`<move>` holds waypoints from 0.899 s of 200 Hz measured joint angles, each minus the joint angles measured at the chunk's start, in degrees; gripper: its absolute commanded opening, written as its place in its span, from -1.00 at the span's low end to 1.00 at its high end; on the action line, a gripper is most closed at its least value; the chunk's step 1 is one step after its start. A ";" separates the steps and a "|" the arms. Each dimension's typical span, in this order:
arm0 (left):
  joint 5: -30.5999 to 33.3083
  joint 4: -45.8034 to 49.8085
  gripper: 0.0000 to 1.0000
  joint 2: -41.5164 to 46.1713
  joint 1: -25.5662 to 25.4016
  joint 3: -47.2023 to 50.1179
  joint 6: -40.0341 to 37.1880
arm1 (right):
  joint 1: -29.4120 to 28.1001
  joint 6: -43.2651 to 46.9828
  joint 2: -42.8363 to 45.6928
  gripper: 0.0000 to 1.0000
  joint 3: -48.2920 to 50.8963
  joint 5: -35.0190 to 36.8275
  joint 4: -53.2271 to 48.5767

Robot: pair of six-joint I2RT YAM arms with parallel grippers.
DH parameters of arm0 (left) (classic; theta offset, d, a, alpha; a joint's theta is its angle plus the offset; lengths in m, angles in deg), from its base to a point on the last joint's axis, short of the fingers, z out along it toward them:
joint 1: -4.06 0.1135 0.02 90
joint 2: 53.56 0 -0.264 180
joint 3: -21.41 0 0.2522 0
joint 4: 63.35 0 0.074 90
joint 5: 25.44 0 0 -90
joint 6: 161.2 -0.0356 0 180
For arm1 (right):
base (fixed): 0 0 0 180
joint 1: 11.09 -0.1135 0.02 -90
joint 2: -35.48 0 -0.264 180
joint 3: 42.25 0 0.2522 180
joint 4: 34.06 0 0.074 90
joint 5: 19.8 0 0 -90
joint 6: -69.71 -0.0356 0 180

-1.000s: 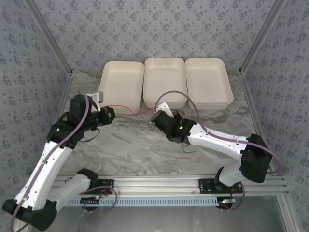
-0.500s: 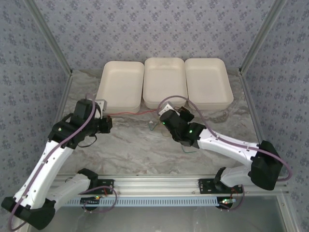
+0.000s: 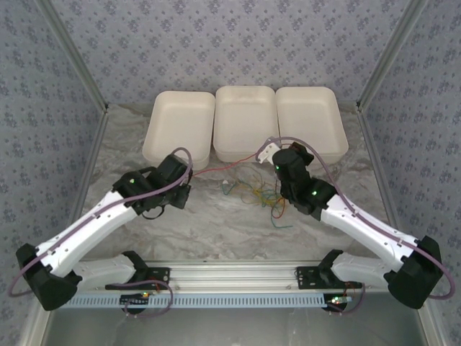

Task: Untangle the cables

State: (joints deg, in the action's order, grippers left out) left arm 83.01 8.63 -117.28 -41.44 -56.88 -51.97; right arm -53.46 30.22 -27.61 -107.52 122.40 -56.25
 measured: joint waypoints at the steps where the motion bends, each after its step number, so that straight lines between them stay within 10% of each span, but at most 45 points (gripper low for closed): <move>1: 0.15 0.04 -1.00 -0.09 -0.04 -0.09 -0.04 | 0.07 0.09 0.04 -1.00 0.02 -0.13 0.00; 117: 18.34 6.75 -1.00 -8.00 -5.07 -5.29 -7.19 | 3.50 14.21 13.03 -1.00 4.72 -15.89 -4.55; 141: 13.09 5.92 -1.00 -7.67 -5.09 -6.56 -5.64 | 4.81 5.99 12.24 -0.11 1.40 -23.04 -12.81; 180: 2.10 -0.24 -1.00 -6.36 -4.87 -8.50 1.40 | 3.17 -12.31 13.97 0.14 -0.94 -33.77 -17.81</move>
State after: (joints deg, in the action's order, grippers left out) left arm 85.11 8.39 -123.64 -46.31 -65.38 -50.58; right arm -50.29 17.91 -13.64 -108.46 88.63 -74.06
